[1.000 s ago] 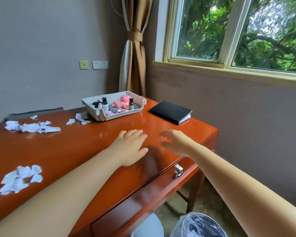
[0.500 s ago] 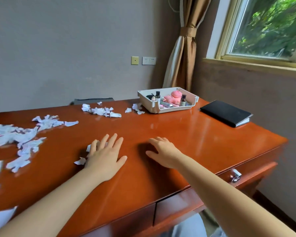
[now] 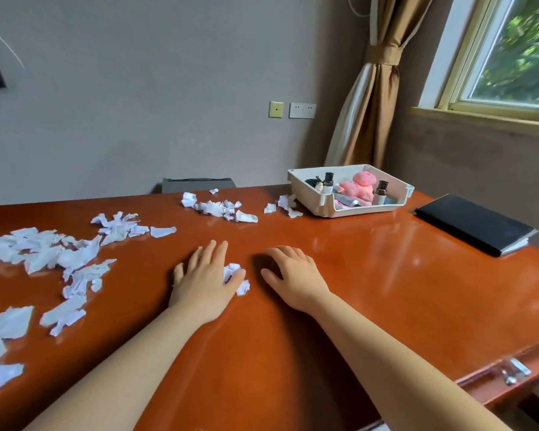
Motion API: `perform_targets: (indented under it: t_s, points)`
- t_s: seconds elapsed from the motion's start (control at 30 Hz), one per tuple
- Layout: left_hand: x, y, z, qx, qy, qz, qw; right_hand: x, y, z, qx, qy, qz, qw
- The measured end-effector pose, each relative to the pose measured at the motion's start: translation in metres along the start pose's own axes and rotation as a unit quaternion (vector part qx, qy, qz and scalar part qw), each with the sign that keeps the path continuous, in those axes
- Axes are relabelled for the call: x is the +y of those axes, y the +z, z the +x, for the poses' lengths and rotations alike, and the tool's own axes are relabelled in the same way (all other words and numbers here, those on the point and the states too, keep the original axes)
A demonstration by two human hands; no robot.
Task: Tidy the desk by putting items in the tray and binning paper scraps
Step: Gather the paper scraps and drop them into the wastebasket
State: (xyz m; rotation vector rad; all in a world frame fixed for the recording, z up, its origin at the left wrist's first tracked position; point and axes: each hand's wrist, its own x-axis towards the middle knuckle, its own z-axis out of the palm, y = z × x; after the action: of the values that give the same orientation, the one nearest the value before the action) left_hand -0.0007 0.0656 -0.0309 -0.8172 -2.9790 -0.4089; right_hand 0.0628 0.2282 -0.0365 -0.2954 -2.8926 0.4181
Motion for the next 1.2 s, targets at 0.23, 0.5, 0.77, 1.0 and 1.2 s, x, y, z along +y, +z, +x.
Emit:
perform_targets:
  t_s: [0.23,0.5,0.77,1.0,1.2]
  points:
    - [-0.004,-0.012,0.070,-0.008,0.041,-0.002,0.999,0.022,0.001,0.068,0.051,0.021,0.006,0.998]
    - [-0.023,-0.016,0.171,0.028,0.035,0.024,0.999,0.056,0.000,0.143,0.095,0.072,-0.015,0.993]
    - [-0.053,-0.010,0.254,-0.015,-0.035,0.056,0.998,0.070,0.009,0.191,0.142,0.100,0.018,0.985]
    - [-0.061,-0.003,0.284,-0.045,-0.044,-0.002,0.998,0.078,0.018,0.212,0.069,0.104,0.047,0.991]
    - [-0.060,0.012,0.273,-0.004,0.011,-0.021,1.000,0.074,0.017,0.208,0.050,0.034,0.033,0.998]
